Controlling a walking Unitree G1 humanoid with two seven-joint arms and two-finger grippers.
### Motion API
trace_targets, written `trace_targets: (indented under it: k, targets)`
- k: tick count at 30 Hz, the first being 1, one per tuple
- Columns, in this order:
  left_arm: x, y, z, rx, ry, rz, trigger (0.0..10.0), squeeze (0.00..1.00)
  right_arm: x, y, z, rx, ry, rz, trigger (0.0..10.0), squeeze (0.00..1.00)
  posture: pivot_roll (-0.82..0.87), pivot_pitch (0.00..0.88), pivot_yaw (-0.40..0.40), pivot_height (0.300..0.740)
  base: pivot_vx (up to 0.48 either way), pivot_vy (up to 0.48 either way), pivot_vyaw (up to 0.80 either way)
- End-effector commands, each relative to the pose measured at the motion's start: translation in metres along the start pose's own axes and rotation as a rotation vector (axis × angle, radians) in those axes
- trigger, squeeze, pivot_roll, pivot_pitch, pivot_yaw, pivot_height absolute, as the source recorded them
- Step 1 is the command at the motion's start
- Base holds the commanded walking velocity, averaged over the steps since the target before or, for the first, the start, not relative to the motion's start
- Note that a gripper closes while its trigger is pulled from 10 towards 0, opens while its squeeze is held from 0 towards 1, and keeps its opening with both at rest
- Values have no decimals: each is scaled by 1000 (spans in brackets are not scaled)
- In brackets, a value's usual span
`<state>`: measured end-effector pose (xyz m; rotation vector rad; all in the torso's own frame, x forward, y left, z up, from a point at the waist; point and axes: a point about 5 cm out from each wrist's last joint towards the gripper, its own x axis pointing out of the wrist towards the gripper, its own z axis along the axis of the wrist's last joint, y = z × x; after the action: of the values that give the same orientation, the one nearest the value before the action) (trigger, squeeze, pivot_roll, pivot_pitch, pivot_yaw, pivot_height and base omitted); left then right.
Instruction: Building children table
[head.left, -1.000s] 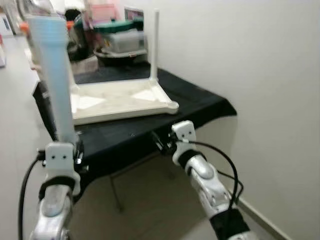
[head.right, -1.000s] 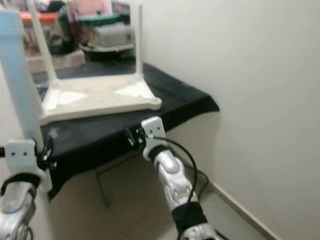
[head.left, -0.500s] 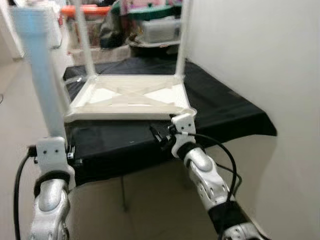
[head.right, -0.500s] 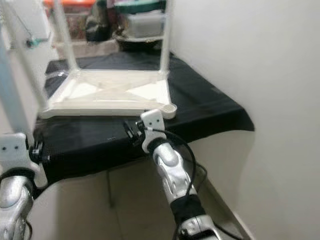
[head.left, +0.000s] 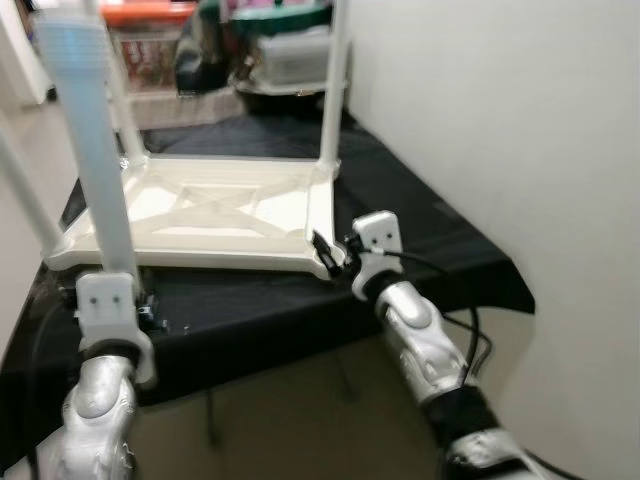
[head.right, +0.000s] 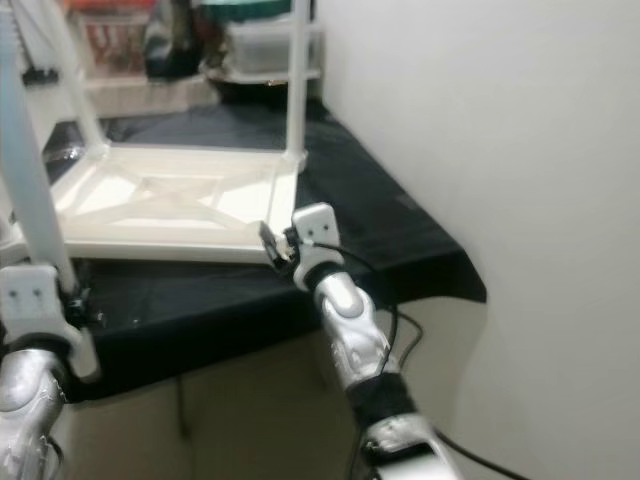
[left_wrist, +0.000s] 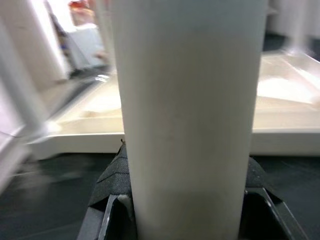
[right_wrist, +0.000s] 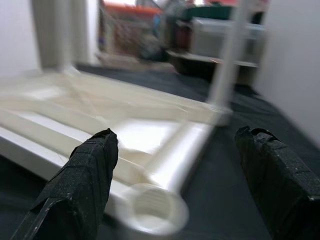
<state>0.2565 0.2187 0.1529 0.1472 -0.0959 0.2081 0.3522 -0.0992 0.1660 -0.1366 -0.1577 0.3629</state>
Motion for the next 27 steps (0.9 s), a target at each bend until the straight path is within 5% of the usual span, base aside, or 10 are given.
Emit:
trace_targets:
  k: [1, 6, 10, 14, 15, 22, 27]
  targets:
    - [4, 15, -4, 164, 37, -20, 10000, 0, 7, 4, 10, -88, -32, 13, 10000, 0, -46, 0, -14, 734, 0, 0, 0]
    - [10, 30, -6, 289, 99, -41, 10000, 0, 13, 2, 20, -208, -56, 20, 10000, 0, -44, 0, -14, 734, 0, 0, 0]
    - [34, 67, 11, 611, 108, -25, 10000, 0, 26, 6, 42, -407, -126, 76, 10000, 0, -35, 0, -12, 734, 0, 0, 0]
    - [45, 80, 17, 728, 124, -30, 10000, 0, 30, 7, 51, -504, -165, 70, 10000, 0, -31, 0, -10, 734, 0, 0, 0]
    - [56, 89, 25, 835, 146, -57, 10000, 0, 31, 13, 63, -689, -260, 75, 10000, 0, -31, 0, -1, 734, 0, 0, 0]
    - [73, 89, 33, 929, 188, -140, 10000, 0, 30, 22, 78, -934, -410, 39, 10000, 0, -24, 0, 1, 734, 0, 0, 0]
    - [84, 75, 29, 943, 222, -219, 10000, 0, 30, 33, 82, -1004, -476, 51, 10000, 0, -28, 11, 16, 734, 0, 0, 0]
